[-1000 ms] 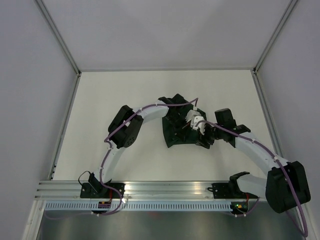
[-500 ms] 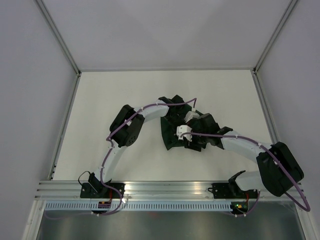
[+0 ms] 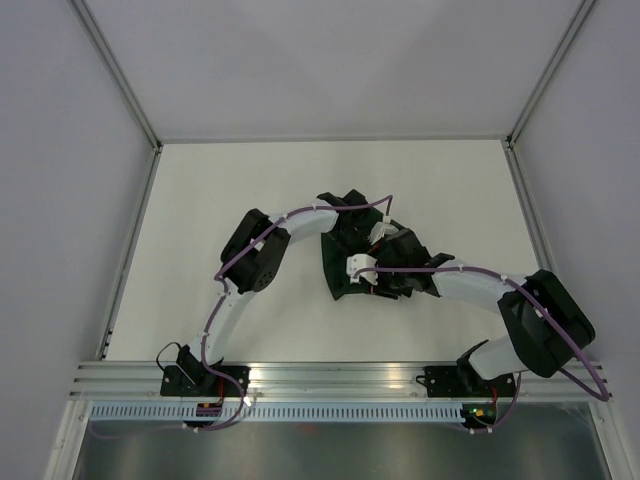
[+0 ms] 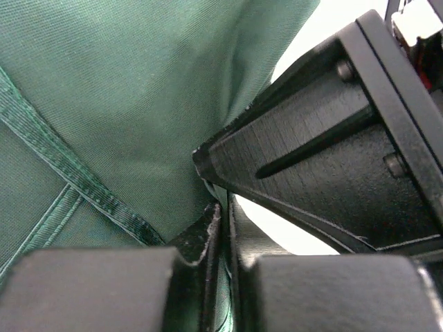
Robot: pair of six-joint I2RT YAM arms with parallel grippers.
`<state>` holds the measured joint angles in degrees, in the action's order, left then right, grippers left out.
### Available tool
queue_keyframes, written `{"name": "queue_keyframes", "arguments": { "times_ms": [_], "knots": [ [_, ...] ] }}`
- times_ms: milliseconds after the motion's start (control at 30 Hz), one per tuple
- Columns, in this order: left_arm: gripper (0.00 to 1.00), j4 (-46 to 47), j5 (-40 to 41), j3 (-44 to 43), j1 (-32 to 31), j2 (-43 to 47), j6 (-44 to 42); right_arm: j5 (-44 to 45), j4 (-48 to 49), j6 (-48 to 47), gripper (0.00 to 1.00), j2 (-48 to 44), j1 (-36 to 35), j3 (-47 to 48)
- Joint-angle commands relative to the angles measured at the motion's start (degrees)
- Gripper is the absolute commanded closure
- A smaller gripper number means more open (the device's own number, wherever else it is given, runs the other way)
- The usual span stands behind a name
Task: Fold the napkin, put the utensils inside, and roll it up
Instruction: Roll the napkin at the center of the board.
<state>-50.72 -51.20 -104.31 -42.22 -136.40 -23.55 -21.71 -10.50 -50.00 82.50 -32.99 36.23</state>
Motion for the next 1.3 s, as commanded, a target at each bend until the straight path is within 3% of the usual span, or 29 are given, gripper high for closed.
{"name": "queue_keyframes", "arguments": {
  "times_ms": [0, 200, 267, 467, 800, 1000, 1033, 1267],
  "knots": [
    [0.86, -0.78, 3.22, -0.72, 0.64, -2.74, -0.53, 1.67, 0.04, -1.86, 0.56, 2.05, -0.32, 0.60],
    [0.69, -0.70, 2.16, -2.38, 1.87, -1.77, 1.13, 1.41, -1.71, -2.21, 0.78, 3.46, -0.32, 1.48],
    [0.64, -0.78, 1.20, -3.00, 2.49, -1.59, 1.93, 1.24, -2.59, -2.30, 0.80, 3.63, -0.32, 1.91],
    [0.63, 2.64, -2.41, -3.53, 4.86, 1.83, 6.31, -0.87, -6.63, -2.74, 0.86, 4.60, -0.32, 3.85],
    [0.64, 13.00, -0.84, 1.30, 9.52, 12.98, 14.75, -7.80, -16.72, -3.70, 0.91, 9.08, 1.79, 10.78],
    [0.65, 30.48, 11.29, 13.50, 12.51, 23.97, 25.74, -13.61, -26.04, -6.07, 0.92, 15.05, 5.74, 18.43],
    [0.65, 32.59, 16.95, 16.65, 12.86, 27.29, 28.53, -15.10, -27.37, -7.03, 0.93, 16.97, 6.09, 19.48],
    [0.67, 54.74, 35.54, 34.07, 13.39, 43.38, 32.51, -20.56, -40.27, -11.52, 0.94, 26.83, 10.48, 30.65]
  ]
}}
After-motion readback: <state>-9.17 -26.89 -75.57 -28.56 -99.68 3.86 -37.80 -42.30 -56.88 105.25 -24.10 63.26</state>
